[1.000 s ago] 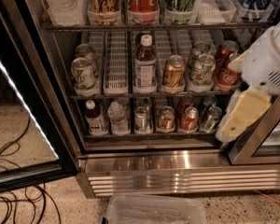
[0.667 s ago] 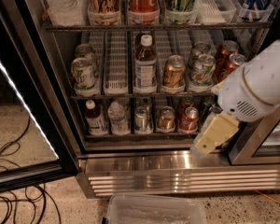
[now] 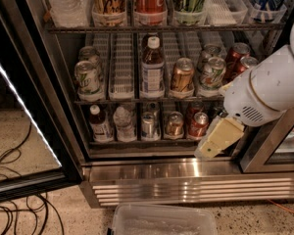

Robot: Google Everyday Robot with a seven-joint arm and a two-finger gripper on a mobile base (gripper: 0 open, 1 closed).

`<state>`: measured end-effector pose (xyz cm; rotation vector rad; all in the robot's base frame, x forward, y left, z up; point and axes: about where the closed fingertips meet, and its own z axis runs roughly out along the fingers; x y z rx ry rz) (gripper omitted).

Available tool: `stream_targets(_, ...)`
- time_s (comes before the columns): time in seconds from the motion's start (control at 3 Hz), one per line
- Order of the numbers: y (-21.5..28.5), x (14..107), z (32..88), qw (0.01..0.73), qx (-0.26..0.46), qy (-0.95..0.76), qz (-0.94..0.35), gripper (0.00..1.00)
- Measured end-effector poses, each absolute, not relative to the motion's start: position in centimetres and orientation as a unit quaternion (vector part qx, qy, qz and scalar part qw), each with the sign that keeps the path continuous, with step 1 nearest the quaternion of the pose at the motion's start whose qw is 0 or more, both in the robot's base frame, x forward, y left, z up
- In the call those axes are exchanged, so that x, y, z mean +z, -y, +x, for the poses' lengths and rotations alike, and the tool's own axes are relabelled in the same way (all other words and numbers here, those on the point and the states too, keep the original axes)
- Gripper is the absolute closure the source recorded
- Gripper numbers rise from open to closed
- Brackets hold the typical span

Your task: Pick redbull can from bottom shelf of fridge

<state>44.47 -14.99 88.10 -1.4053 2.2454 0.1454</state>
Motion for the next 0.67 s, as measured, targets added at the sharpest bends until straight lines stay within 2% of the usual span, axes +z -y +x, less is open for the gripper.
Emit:
stream_targets(0.33,13.2,86.2,45.0,0.255,0.082,-0.820,-0.506,0.00)
stream_targets(0.67,10.0,81.8,43.7,0.270,0.146,-0.839,-0.448,0.00)
